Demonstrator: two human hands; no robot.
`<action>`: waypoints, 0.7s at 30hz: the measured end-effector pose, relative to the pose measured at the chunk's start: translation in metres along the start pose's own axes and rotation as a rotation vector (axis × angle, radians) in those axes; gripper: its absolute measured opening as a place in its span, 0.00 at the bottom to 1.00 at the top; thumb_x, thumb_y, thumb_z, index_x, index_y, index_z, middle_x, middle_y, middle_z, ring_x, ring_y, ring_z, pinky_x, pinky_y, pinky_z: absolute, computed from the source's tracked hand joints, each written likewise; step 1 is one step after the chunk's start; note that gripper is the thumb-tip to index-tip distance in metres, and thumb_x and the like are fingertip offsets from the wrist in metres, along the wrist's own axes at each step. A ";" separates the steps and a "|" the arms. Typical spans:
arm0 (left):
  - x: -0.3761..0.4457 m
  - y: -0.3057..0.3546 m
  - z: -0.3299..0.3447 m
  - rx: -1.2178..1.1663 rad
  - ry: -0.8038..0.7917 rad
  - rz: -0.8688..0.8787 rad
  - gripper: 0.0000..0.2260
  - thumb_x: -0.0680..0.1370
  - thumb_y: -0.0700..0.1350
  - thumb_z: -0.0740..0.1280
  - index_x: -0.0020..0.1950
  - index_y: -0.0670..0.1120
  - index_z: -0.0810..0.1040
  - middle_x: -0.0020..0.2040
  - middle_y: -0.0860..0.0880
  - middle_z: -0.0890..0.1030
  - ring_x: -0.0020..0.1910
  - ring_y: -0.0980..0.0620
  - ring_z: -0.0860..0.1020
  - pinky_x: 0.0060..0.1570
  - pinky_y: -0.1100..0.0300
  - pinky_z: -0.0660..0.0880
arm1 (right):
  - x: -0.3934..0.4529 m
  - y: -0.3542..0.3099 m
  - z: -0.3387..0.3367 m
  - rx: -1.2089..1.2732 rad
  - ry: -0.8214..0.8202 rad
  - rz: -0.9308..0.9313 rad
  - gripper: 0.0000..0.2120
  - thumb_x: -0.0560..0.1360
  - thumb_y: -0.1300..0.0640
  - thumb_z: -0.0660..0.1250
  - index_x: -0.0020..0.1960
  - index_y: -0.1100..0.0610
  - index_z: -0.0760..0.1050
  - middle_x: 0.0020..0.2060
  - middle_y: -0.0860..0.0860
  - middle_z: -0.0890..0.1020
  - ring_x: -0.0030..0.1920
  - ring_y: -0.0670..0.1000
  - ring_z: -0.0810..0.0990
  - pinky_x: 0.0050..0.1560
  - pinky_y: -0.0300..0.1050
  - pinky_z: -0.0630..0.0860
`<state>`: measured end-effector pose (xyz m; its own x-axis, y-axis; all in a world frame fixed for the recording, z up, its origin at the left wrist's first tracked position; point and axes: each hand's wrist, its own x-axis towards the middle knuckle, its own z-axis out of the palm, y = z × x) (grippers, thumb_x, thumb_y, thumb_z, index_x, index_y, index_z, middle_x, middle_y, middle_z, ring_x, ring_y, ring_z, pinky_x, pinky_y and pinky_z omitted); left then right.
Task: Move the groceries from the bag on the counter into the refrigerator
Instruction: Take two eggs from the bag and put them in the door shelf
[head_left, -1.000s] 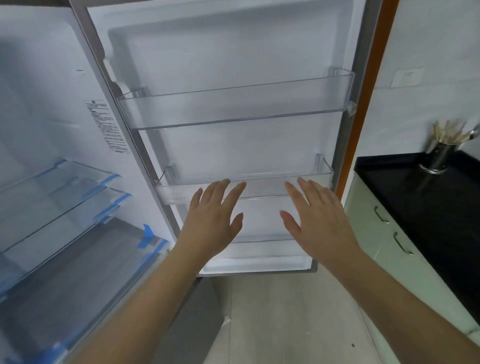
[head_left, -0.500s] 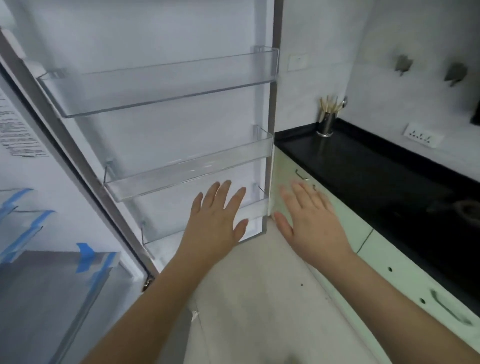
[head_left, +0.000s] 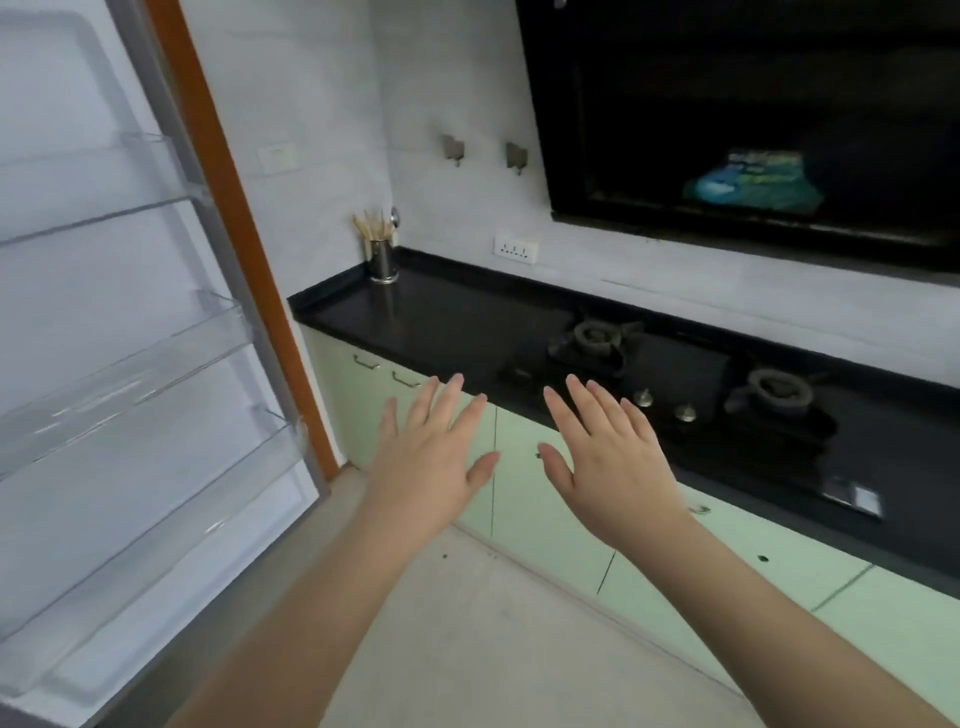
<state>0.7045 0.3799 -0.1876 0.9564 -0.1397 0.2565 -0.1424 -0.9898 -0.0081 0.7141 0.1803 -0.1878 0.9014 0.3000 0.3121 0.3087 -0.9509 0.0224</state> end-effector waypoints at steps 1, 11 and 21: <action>0.005 0.017 0.000 -0.007 0.012 0.039 0.28 0.80 0.64 0.51 0.78 0.55 0.54 0.80 0.49 0.50 0.79 0.46 0.48 0.73 0.40 0.49 | -0.010 0.015 -0.003 -0.009 0.004 0.033 0.29 0.79 0.41 0.47 0.76 0.53 0.63 0.74 0.55 0.68 0.74 0.56 0.65 0.72 0.57 0.62; 0.007 0.214 -0.004 -0.069 0.029 0.357 0.29 0.79 0.63 0.52 0.78 0.57 0.51 0.79 0.50 0.56 0.78 0.47 0.53 0.73 0.40 0.53 | -0.144 0.161 -0.038 -0.075 0.024 0.315 0.28 0.79 0.42 0.50 0.75 0.53 0.64 0.73 0.54 0.69 0.73 0.56 0.67 0.71 0.57 0.62; -0.013 0.386 -0.008 -0.122 0.022 0.596 0.27 0.80 0.61 0.51 0.78 0.56 0.52 0.79 0.50 0.56 0.78 0.47 0.52 0.73 0.40 0.53 | -0.268 0.274 -0.074 -0.121 0.060 0.570 0.28 0.77 0.46 0.51 0.73 0.55 0.68 0.70 0.56 0.72 0.71 0.58 0.70 0.69 0.59 0.66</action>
<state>0.6351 0.0002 -0.1865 0.6980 -0.6666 0.2616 -0.6809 -0.7309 -0.0457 0.5344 -0.1666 -0.1947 0.8950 -0.2632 0.3601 -0.2600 -0.9638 -0.0582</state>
